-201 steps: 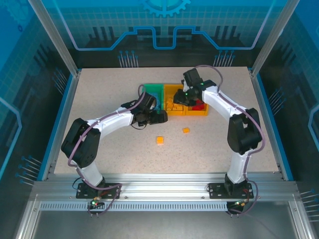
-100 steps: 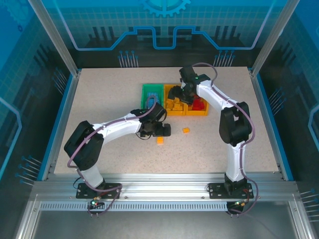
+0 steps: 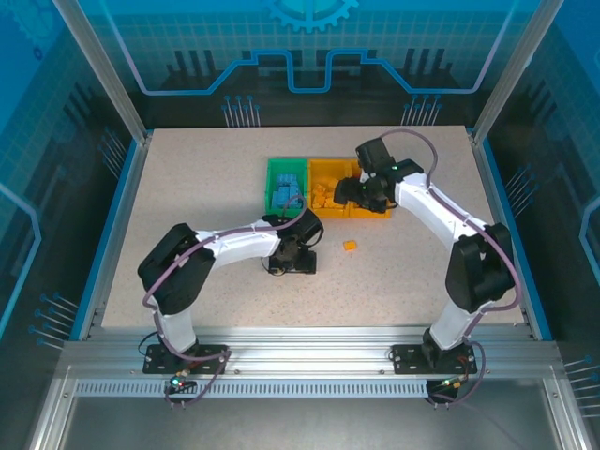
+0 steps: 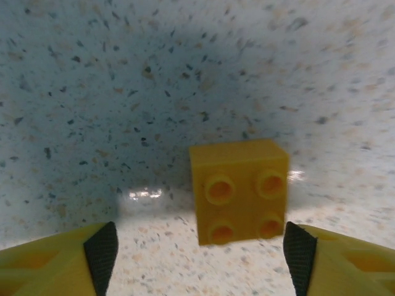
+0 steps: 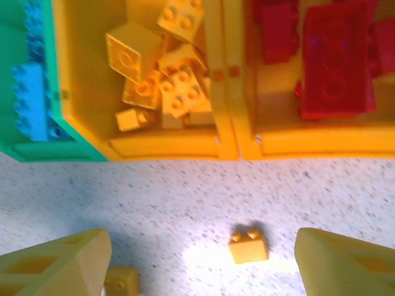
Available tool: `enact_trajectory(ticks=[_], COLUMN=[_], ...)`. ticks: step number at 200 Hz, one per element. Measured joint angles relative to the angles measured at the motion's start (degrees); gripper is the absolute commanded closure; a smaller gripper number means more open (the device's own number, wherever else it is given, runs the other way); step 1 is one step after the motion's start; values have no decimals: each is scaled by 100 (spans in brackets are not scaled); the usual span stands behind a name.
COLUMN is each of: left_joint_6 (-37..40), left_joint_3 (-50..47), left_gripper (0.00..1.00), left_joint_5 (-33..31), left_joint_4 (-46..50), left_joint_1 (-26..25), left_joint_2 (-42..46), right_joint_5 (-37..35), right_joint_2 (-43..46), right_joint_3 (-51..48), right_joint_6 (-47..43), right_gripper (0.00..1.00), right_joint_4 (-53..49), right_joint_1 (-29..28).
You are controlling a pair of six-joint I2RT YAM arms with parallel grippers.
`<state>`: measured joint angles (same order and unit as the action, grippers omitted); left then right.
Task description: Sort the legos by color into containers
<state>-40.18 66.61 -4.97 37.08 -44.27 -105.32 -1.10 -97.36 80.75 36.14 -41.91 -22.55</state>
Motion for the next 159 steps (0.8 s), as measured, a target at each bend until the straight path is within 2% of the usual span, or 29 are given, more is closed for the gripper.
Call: enact_trajectory(ticks=[40,102,113,135,159], left_joint_6=[44,142,153,153,184], left_joint_3=[190,282,297,302,302], left_gripper=[61,63,61,51,29], left_joint_5=[-153,-184,-184,-190,-306], left_joint_4=[225,264,247,225,264], left_joint_1=[-7,-4,-4,-4,-7], left_joint_2=[-227,-264,-264,-264,-262], right_joint_5=[-157,-387,-409,-442,-448], right_joint_2=[208,437,472,535,577], right_joint_3=[-660,-1414,-1558,-1753,-1788], right_joint_6=[-15,-59,-57,-52,-37], right_gripper=[20,20,20,20,20], right_joint_4=[37,120,153,173,214], right_joint_1=[11,-33,-48,-66,-66])
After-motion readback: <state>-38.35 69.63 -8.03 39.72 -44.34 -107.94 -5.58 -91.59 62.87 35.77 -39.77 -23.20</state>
